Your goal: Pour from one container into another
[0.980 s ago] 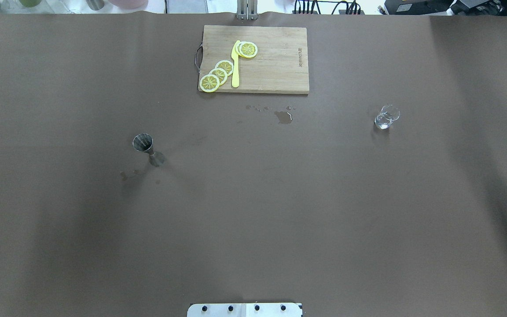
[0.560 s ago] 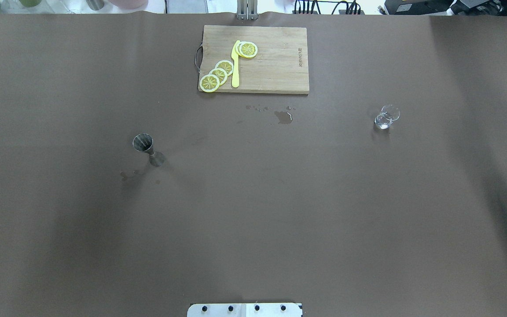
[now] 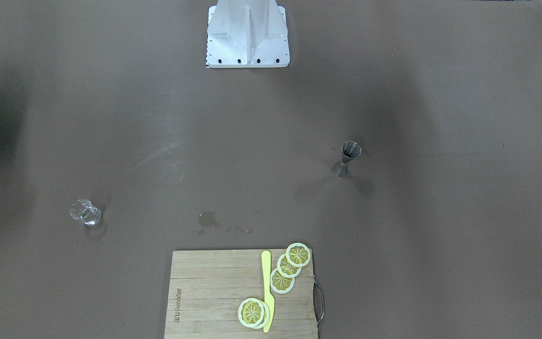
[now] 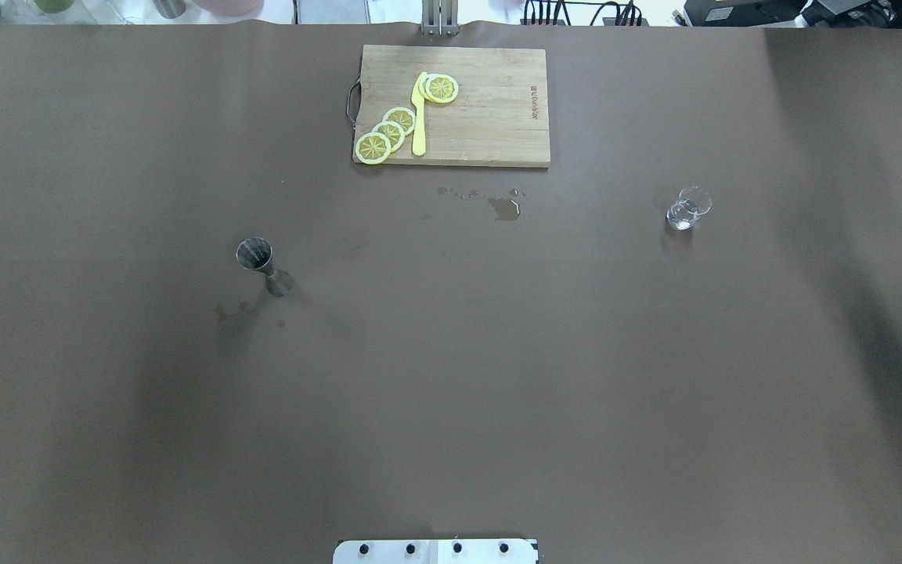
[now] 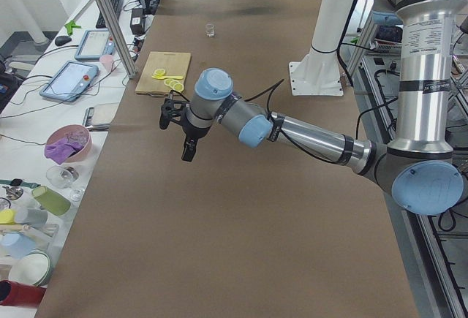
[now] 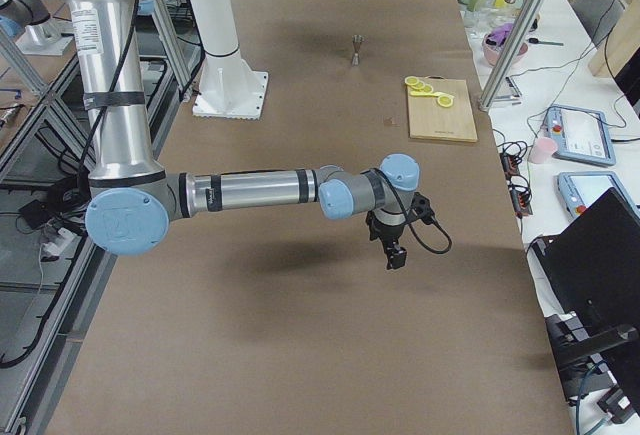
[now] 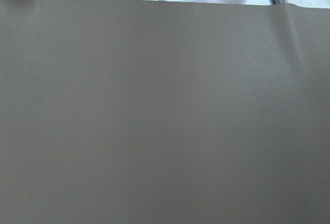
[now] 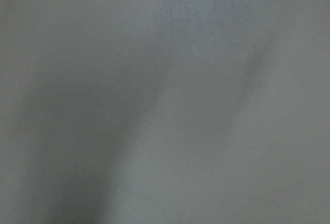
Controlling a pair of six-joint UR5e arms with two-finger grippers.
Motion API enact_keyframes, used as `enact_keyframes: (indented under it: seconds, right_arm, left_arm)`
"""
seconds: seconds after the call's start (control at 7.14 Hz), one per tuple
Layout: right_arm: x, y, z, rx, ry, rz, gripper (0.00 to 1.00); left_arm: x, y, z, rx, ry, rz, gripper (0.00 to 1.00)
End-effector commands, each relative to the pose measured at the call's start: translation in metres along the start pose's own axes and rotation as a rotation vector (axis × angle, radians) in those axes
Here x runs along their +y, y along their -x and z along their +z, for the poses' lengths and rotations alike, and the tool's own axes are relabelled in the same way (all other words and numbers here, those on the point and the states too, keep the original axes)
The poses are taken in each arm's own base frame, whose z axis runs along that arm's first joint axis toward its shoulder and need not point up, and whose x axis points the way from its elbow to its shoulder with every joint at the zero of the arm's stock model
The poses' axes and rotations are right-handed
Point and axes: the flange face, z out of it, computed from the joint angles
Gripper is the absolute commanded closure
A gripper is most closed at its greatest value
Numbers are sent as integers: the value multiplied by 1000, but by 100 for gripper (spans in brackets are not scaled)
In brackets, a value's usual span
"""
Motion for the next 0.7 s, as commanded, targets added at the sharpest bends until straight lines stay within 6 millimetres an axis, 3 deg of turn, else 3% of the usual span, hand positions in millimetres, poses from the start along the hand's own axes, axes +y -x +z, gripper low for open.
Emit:
enact_keyframes:
  seconds: [0.0,0.14,0.28,0.56]
  right_arm:
    - [-20,-2,3,13,-5,-101,0]
    - [-39,-5,7,16,-31,-138,0]
    - [-35,-8,14,29,-71,-254,0]
    - [-30,-23,52,8,-131,-486,0]
  left_arm:
    - [7,-41,2,-1,-31,-7,2]
    - [12,-61,7,2,-51,-10,2]
    - [19,-72,17,3,-71,-18,2]
    - [30,-106,28,1,-115,-22,2]
